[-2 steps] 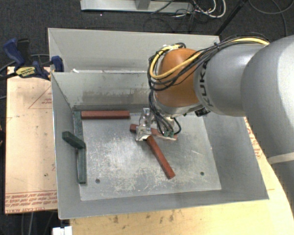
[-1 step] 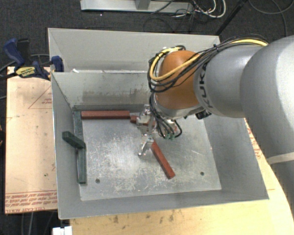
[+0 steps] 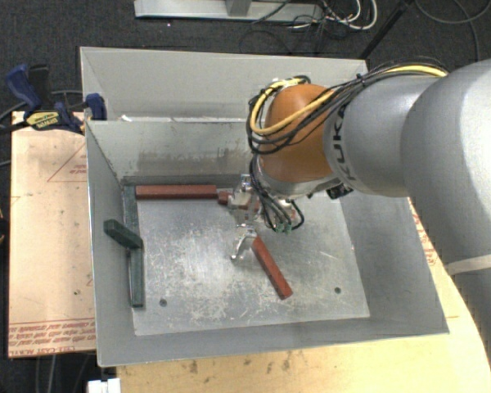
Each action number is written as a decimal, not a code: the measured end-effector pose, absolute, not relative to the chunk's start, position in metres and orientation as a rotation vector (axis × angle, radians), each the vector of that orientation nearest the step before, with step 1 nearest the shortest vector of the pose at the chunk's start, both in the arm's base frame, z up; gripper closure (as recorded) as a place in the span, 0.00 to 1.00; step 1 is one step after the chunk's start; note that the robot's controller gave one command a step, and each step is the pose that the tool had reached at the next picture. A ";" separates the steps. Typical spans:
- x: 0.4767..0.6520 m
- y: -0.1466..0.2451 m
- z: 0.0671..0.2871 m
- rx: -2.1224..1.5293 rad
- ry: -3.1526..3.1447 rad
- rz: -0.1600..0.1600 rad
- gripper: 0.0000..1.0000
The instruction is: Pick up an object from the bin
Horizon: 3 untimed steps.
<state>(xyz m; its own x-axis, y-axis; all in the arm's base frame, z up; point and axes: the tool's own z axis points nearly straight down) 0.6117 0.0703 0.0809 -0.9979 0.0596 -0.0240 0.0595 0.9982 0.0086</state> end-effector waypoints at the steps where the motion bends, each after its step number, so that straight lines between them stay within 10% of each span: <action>1: 0.637 0.039 0.105 0.073 3.137 0.004 0.00; 2: 0.646 0.034 0.085 0.103 3.140 0.003 1.00; 3: 0.646 0.033 0.086 0.105 3.145 0.002 0.00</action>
Offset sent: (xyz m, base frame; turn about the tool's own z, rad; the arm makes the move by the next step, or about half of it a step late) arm 0.0345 -0.0374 0.0049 0.0071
